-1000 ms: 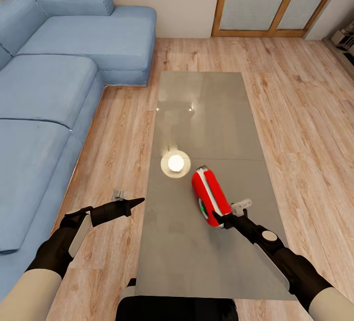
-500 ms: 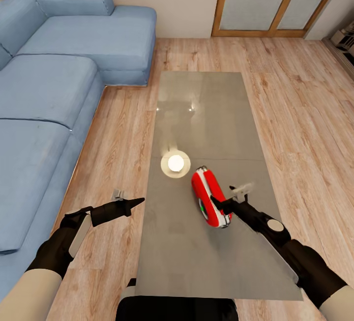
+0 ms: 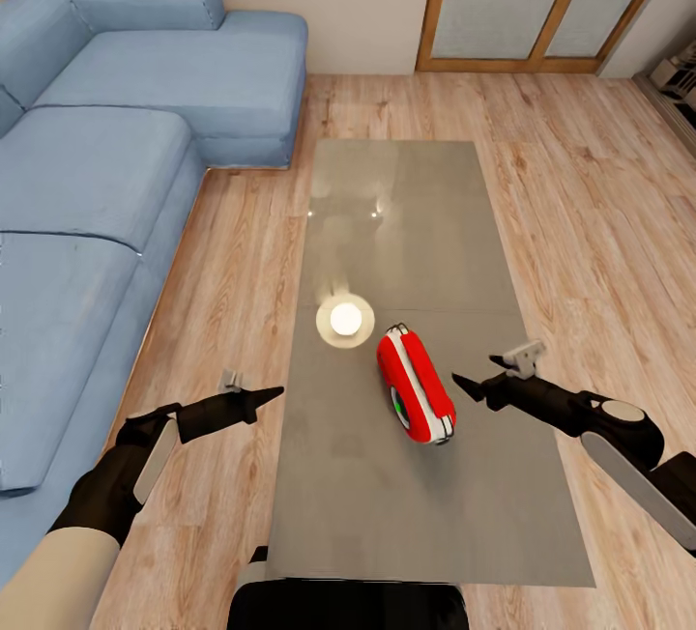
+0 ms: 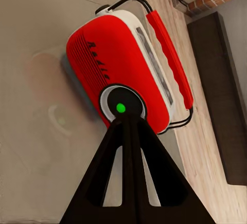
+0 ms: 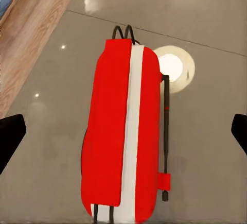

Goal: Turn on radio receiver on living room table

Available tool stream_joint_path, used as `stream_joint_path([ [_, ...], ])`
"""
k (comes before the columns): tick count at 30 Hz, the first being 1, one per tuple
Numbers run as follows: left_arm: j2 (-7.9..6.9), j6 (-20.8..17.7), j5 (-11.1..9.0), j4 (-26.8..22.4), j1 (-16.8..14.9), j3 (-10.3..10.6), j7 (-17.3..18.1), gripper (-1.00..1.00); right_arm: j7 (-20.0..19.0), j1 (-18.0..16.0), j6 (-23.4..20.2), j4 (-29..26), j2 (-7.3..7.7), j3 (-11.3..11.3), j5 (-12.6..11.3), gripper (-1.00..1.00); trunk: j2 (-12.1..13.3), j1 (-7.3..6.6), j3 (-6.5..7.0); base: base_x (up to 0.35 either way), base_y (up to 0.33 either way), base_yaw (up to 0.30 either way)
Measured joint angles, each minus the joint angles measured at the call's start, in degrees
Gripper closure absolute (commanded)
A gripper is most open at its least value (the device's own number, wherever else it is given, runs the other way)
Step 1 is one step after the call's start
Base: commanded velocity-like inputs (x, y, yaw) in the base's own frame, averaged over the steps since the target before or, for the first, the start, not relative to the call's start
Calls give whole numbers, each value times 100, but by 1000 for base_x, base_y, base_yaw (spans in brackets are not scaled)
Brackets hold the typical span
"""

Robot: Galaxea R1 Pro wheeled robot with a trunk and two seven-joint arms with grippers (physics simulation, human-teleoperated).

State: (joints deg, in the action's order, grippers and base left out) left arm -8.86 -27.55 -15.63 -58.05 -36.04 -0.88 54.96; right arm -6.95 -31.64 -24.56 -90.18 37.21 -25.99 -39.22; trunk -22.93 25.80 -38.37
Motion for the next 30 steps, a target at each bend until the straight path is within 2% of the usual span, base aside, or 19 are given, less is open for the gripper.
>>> stream_joint_path([
  [13,-18,-37,-2,-73,0,15,15,100,4,0,-26,-4,3,15,-65,-100,0,0,0,-323,0,0],
  [14,-19,-35,-2,-80,0,16,15,100,3,0,-30,-6,4,15,-115,-100,0,0,0,-303,-47,0],
  [15,-19,-33,-2,-87,0,17,15,100,7,0,-38,-7,10,15,-280,-100,0,-1,0,-191,-50,0],
  [16,-19,-29,-1,-90,0,18,15,100,10,0,-43,-7,12,15,-381,-100,0,-1,0,-153,-40,0],
  [19,-20,-21,-2,-86,-2,18,15,100,34,0,-43,-7,12,15,-459,-100,0,-1,4,-67,-18,0],
  [30,-23,-13,2,-84,0,18,15,100,159,1,-35,0,4,15,-505,-100,0,-1,94,-5,-1,41],
])
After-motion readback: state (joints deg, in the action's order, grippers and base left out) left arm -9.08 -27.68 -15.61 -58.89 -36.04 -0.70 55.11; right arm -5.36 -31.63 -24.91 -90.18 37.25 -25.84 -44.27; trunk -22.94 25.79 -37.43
